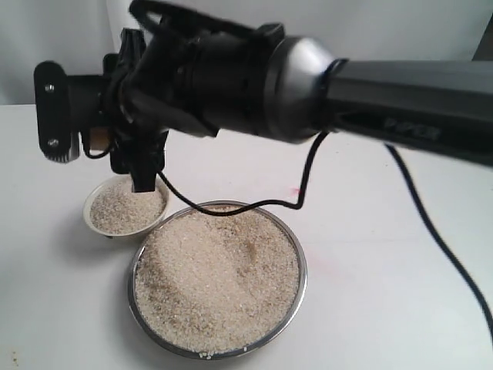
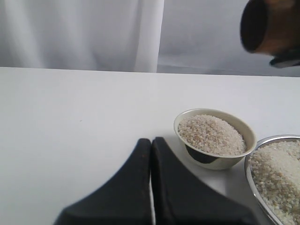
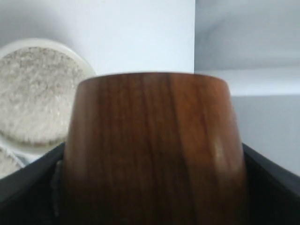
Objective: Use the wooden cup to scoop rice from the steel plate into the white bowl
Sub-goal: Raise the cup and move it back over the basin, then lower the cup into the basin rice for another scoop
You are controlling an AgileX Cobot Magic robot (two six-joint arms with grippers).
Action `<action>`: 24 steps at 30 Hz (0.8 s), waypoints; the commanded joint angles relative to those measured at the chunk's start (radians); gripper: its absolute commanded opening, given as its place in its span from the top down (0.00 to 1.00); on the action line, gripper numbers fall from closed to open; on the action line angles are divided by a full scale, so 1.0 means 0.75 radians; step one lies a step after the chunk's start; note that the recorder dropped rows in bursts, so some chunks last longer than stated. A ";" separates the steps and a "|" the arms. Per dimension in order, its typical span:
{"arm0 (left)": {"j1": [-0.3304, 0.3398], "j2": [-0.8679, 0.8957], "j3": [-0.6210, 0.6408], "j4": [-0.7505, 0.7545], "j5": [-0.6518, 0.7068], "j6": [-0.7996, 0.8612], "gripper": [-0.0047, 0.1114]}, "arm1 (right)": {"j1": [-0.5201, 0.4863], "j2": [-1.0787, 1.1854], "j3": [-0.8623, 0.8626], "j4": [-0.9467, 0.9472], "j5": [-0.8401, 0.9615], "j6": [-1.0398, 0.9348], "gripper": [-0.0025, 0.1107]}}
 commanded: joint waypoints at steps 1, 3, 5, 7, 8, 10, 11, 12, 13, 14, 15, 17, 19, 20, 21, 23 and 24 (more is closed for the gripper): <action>-0.006 -0.004 -0.004 -0.006 -0.007 -0.005 0.96 | -0.013 -0.097 0.003 -0.022 0.319 0.022 0.98; -0.006 -0.004 -0.004 -0.006 -0.007 -0.005 0.96 | -0.013 -0.126 0.059 -0.065 0.388 -0.004 0.98; -0.006 -0.004 -0.004 -0.006 -0.007 -0.005 0.96 | -0.013 -0.164 0.175 -0.109 0.398 -0.051 0.98; -0.006 -0.004 -0.004 -0.006 -0.007 -0.005 0.96 | -0.016 -0.185 0.289 -0.142 0.386 -0.111 0.98; -0.006 -0.004 -0.004 -0.006 -0.007 -0.005 0.96 | -0.026 -0.193 0.345 -0.147 0.366 -0.126 0.98; -0.006 -0.004 -0.004 -0.006 -0.007 -0.005 0.96 | -0.041 -0.195 0.432 -0.147 0.322 -0.126 0.98; -0.006 -0.004 -0.004 -0.006 -0.007 -0.005 0.96 | -0.051 -0.195 0.464 -0.147 0.304 -0.126 0.98; -0.006 -0.004 -0.004 -0.006 -0.007 -0.005 0.96 | -0.059 -0.195 0.496 -0.147 0.284 -0.126 0.98; -0.006 -0.004 -0.004 -0.006 -0.007 -0.005 0.96 | -0.069 -0.195 0.519 -0.150 0.269 -0.134 0.98; -0.006 -0.004 -0.004 -0.006 -0.007 -0.005 0.96 | -0.072 -0.195 0.543 -0.150 0.257 -0.155 0.98; -0.006 -0.004 -0.004 -0.006 -0.007 -0.005 0.96 | -0.072 -0.193 0.561 -0.150 0.257 -0.185 0.98; -0.006 -0.004 -0.004 -0.006 -0.007 -0.005 0.96 | -0.072 -0.186 0.582 -0.167 0.257 -0.213 0.98; -0.006 -0.004 -0.004 -0.006 -0.007 -0.005 0.96 | -0.072 -0.156 0.591 -0.171 0.251 -0.234 0.98; -0.006 -0.004 -0.004 -0.006 -0.007 -0.005 0.96 | -0.072 -0.141 0.591 -0.171 0.242 -0.234 0.98; -0.006 -0.004 -0.004 -0.006 -0.007 -0.007 0.96 | -0.072 -0.129 0.591 -0.171 0.235 -0.234 0.98; -0.006 -0.004 -0.004 -0.006 -0.007 -0.007 0.96 | -0.072 -0.072 0.591 -0.171 0.234 -0.234 0.98; -0.006 -0.004 -0.004 -0.006 -0.007 -0.007 0.96 | -0.072 -0.044 0.591 -0.171 0.234 -0.240 0.98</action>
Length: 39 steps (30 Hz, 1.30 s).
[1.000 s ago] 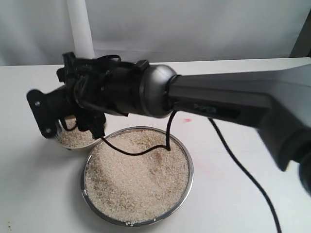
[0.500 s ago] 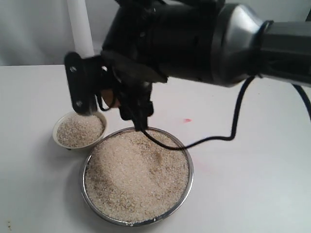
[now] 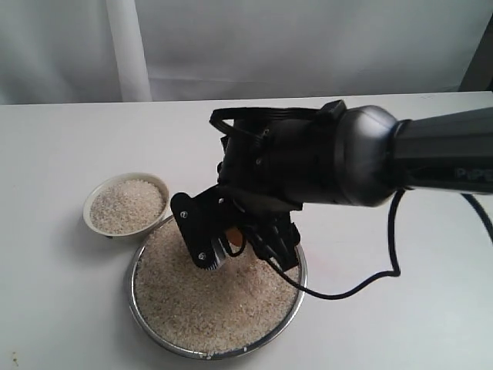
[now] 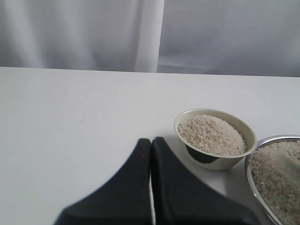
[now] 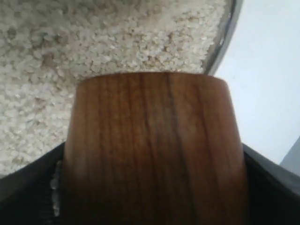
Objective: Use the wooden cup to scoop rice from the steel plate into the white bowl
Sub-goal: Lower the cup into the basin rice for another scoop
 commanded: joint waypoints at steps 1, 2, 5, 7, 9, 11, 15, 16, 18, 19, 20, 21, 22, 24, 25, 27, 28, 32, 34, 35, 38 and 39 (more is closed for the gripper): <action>-0.006 -0.004 -0.004 -0.006 -0.007 -0.007 0.96 | -0.006 0.077 0.004 -0.016 -0.023 -0.023 0.98; -0.006 -0.004 -0.004 -0.006 -0.007 -0.007 0.96 | -0.006 0.091 0.004 -0.016 -0.032 -0.028 0.98; -0.006 -0.004 -0.004 -0.006 -0.007 -0.004 0.96 | -0.006 0.127 0.004 -0.016 -0.035 -0.032 0.98; -0.006 -0.004 -0.004 -0.006 -0.007 -0.004 0.96 | -0.006 0.141 0.004 -0.006 -0.054 -0.037 0.98; -0.006 -0.004 -0.004 -0.006 -0.007 -0.004 0.96 | -0.006 0.144 0.004 0.004 -0.079 -0.037 0.98; -0.006 -0.004 -0.004 -0.006 -0.007 -0.004 0.96 | -0.003 0.144 0.004 0.030 -0.125 -0.037 0.98; -0.006 -0.004 -0.004 -0.006 -0.007 -0.008 0.96 | -0.003 0.144 0.004 0.115 -0.189 -0.042 0.98; -0.006 -0.004 -0.004 -0.006 -0.007 -0.008 0.96 | -0.001 0.144 0.004 0.133 -0.208 -0.042 0.98; -0.006 -0.004 -0.004 -0.006 -0.007 -0.008 0.96 | -0.001 0.144 0.004 0.165 -0.256 -0.042 0.98; -0.006 -0.004 -0.004 -0.006 -0.007 -0.008 0.96 | -0.001 0.144 0.004 0.179 -0.270 -0.042 0.98; -0.006 -0.004 -0.004 -0.006 -0.007 -0.008 0.96 | 0.002 0.144 0.004 0.184 -0.279 -0.042 0.98; -0.006 -0.004 -0.004 -0.006 -0.007 -0.008 0.96 | 0.002 0.144 0.004 0.196 -0.290 -0.042 0.98; -0.006 -0.004 -0.004 -0.006 -0.007 -0.008 0.96 | 0.002 0.144 0.004 0.212 -0.301 -0.042 0.98; -0.006 -0.004 -0.004 -0.006 -0.007 -0.008 0.96 | 0.002 0.144 0.004 0.233 -0.324 -0.042 0.98; -0.006 -0.004 -0.004 -0.006 -0.007 -0.008 0.96 | 0.002 0.144 0.004 0.243 -0.337 -0.042 0.98; -0.006 -0.004 -0.004 -0.006 -0.007 -0.008 0.96 | 0.002 0.144 0.004 0.269 -0.361 -0.042 0.98; -0.006 -0.004 -0.004 -0.006 -0.007 -0.008 0.96 | 0.002 0.144 0.004 0.288 -0.376 -0.042 0.98; -0.006 -0.004 -0.004 -0.006 -0.007 -0.008 0.96 | -0.001 0.144 0.004 0.350 -0.409 -0.042 0.98; -0.006 -0.004 -0.004 -0.006 -0.007 -0.008 0.96 | -0.004 0.144 0.004 0.364 -0.410 -0.042 0.98; -0.006 -0.004 -0.004 -0.006 -0.007 -0.008 0.96 | -0.009 0.144 0.004 0.380 -0.410 -0.042 0.98; -0.006 -0.004 -0.004 -0.006 -0.007 -0.008 0.96 | -0.009 0.144 0.004 0.389 -0.410 -0.036 0.98; -0.006 -0.004 -0.004 -0.006 -0.007 -0.008 0.96 | -0.009 0.144 0.004 0.396 -0.412 -0.033 0.98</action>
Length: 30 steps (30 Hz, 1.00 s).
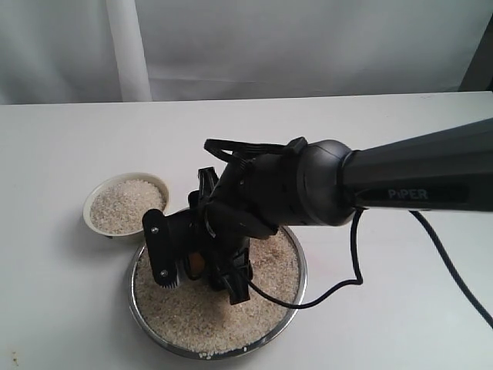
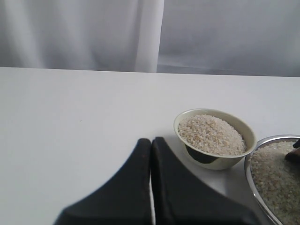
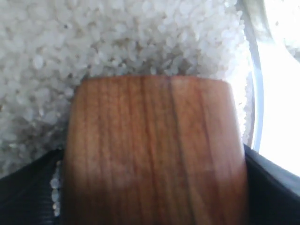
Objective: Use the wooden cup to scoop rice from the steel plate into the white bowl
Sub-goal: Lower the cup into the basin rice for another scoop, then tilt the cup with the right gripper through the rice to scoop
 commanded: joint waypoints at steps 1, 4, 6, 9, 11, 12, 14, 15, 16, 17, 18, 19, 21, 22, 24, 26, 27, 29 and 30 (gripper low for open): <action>-0.006 -0.004 -0.004 -0.006 -0.007 -0.008 0.96 | -0.005 -0.004 0.003 0.046 -0.038 0.008 0.98; -0.006 -0.004 -0.004 -0.006 -0.007 -0.008 0.96 | -0.009 -0.009 0.010 0.092 -0.046 0.008 0.98; -0.006 -0.004 -0.004 -0.006 -0.007 -0.008 0.96 | -0.021 -0.026 0.043 0.108 -0.106 0.008 0.98; -0.006 -0.004 -0.004 -0.006 -0.007 -0.008 0.96 | -0.045 -0.060 0.132 0.175 -0.243 0.008 0.98; -0.006 -0.004 -0.004 -0.006 -0.007 -0.005 0.96 | -0.062 -0.083 0.198 0.196 -0.326 0.005 0.98; -0.006 -0.004 -0.004 -0.006 -0.007 -0.005 0.96 | -0.068 -0.089 0.231 0.207 -0.384 0.005 0.98; -0.006 -0.004 -0.004 -0.006 -0.007 -0.005 0.96 | -0.082 -0.104 0.288 0.248 -0.504 0.005 0.98; -0.006 -0.004 -0.004 -0.006 -0.007 -0.005 0.96 | -0.091 -0.113 0.317 0.274 -0.568 0.005 0.98; -0.006 -0.004 -0.004 -0.006 -0.007 -0.005 0.96 | -0.094 -0.116 0.338 0.287 -0.628 0.007 0.98; -0.006 -0.004 -0.004 -0.006 -0.007 -0.005 0.96 | -0.105 -0.116 0.362 0.302 -0.683 0.007 0.98; -0.006 -0.004 -0.004 -0.006 -0.007 -0.005 0.96 | -0.110 -0.116 0.381 0.317 -0.729 0.007 0.98; -0.006 -0.004 -0.004 -0.006 -0.007 -0.005 0.96 | -0.114 -0.116 0.400 0.324 -0.764 0.007 0.98; -0.006 -0.004 -0.004 -0.006 -0.007 -0.005 0.96 | -0.119 -0.116 0.433 0.336 -0.834 0.007 0.98; -0.006 -0.004 -0.004 -0.006 -0.007 -0.008 0.96 | -0.119 -0.116 0.444 0.350 -0.876 0.014 0.98; -0.006 -0.004 -0.004 -0.006 -0.007 -0.008 0.96 | -0.119 -0.116 0.453 0.352 -0.929 0.051 0.98; -0.006 -0.004 -0.004 -0.006 -0.007 -0.008 0.96 | -0.119 -0.116 0.469 0.352 -0.990 0.111 0.98; -0.006 -0.004 -0.004 -0.006 -0.007 -0.008 0.96 | -0.119 -0.116 0.479 0.352 -1.035 0.140 0.98; -0.006 -0.004 -0.004 -0.006 -0.007 -0.008 0.96 | -0.119 -0.116 0.501 0.352 -1.138 0.193 0.98; -0.006 -0.004 -0.004 -0.006 -0.007 -0.008 0.96 | -0.119 -0.116 0.516 0.352 -1.188 0.228 0.98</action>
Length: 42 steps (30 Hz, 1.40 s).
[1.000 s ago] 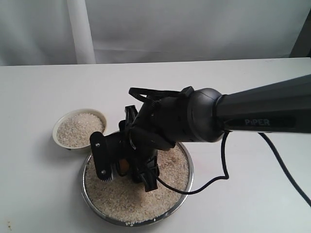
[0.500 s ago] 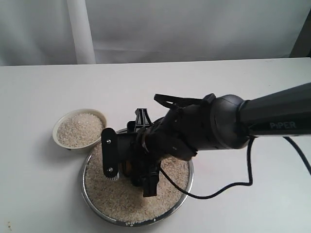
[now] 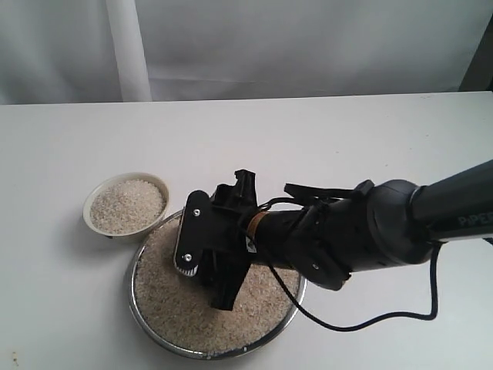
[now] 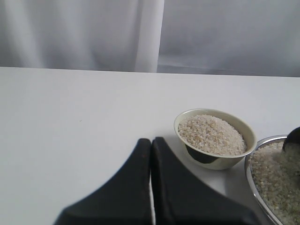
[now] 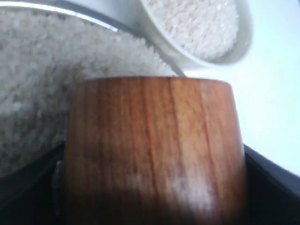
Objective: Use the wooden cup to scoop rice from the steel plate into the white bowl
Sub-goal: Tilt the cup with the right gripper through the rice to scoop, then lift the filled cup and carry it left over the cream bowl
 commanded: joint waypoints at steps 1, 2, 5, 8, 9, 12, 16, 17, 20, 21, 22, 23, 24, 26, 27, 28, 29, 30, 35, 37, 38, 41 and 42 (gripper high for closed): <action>-0.006 -0.004 -0.004 -0.006 -0.007 -0.008 0.96 | -0.007 -0.021 0.050 0.021 -0.255 0.133 0.98; -0.006 -0.004 -0.004 -0.006 -0.007 -0.008 0.96 | -0.007 -0.021 0.059 0.021 -0.279 0.150 0.98; -0.006 -0.004 -0.004 -0.006 -0.007 -0.004 0.96 | -0.007 -0.021 0.086 0.021 -0.358 0.176 0.98; -0.006 -0.004 -0.004 -0.006 -0.007 -0.004 0.96 | -0.007 -0.021 0.116 0.027 -0.439 0.182 0.98; -0.006 -0.004 -0.004 -0.006 -0.007 -0.004 0.96 | -0.007 -0.021 0.126 0.027 -0.465 0.185 0.98; -0.006 -0.004 -0.004 -0.006 -0.007 -0.004 0.96 | -0.007 -0.021 0.138 0.027 -0.511 0.199 0.98; -0.006 -0.004 -0.004 -0.006 -0.007 -0.004 0.96 | -0.007 -0.021 0.138 0.027 -0.561 0.228 0.98; -0.006 -0.004 -0.004 -0.006 -0.007 -0.008 0.96 | -0.007 -0.021 0.138 0.027 -0.575 0.245 0.98; -0.006 -0.004 -0.004 -0.006 -0.007 -0.008 0.96 | -0.007 -0.021 0.138 0.027 -0.614 0.267 0.98; -0.006 -0.004 -0.004 -0.006 -0.007 -0.008 0.96 | -0.007 -0.021 0.138 0.027 -0.625 0.274 0.98; -0.006 -0.004 -0.004 -0.006 -0.007 -0.008 0.96 | -0.007 -0.021 0.138 0.027 -0.634 0.274 0.98; -0.006 -0.004 -0.004 -0.006 -0.007 -0.008 0.96 | -0.007 -0.021 0.138 0.027 -0.642 0.281 0.98; -0.006 -0.004 -0.004 -0.006 -0.007 -0.008 0.96 | -0.007 -0.021 0.138 0.027 -0.649 0.281 0.98; -0.006 -0.004 -0.004 -0.006 -0.007 -0.008 0.96 | -0.007 -0.021 0.138 0.027 -0.663 0.281 0.98; -0.006 -0.004 -0.004 -0.006 -0.007 -0.008 0.96 | -0.007 -0.021 0.138 0.027 -0.669 0.281 0.98; -0.006 -0.004 -0.004 -0.006 -0.007 -0.008 0.96 | -0.007 -0.021 0.138 0.027 -0.672 0.281 0.98; -0.006 -0.004 -0.004 -0.006 -0.007 -0.008 0.96 | -0.007 -0.021 0.136 0.027 -0.672 0.281 0.98; -0.006 -0.004 -0.004 -0.006 -0.007 -0.008 0.96 | -0.007 -0.021 0.129 0.027 -0.664 0.281 0.98; -0.006 -0.004 -0.004 -0.006 -0.007 -0.008 0.96 | -0.007 -0.021 -0.064 -0.019 -0.347 0.272 0.98; -0.006 -0.004 -0.004 -0.006 -0.007 -0.008 0.96 | -0.007 -0.021 -0.220 -0.033 -0.134 0.272 0.98; -0.006 -0.004 -0.004 -0.006 -0.007 -0.008 0.96 | -0.007 -0.021 -0.333 -0.033 -0.005 0.272 0.98; -0.006 -0.004 -0.004 -0.006 -0.007 -0.008 0.96 | -0.007 -0.013 -0.534 -0.062 0.231 0.272 0.98; -0.006 -0.004 -0.004 -0.006 -0.007 -0.008 0.96 | -0.007 0.002 -0.616 -0.097 0.316 0.272 0.98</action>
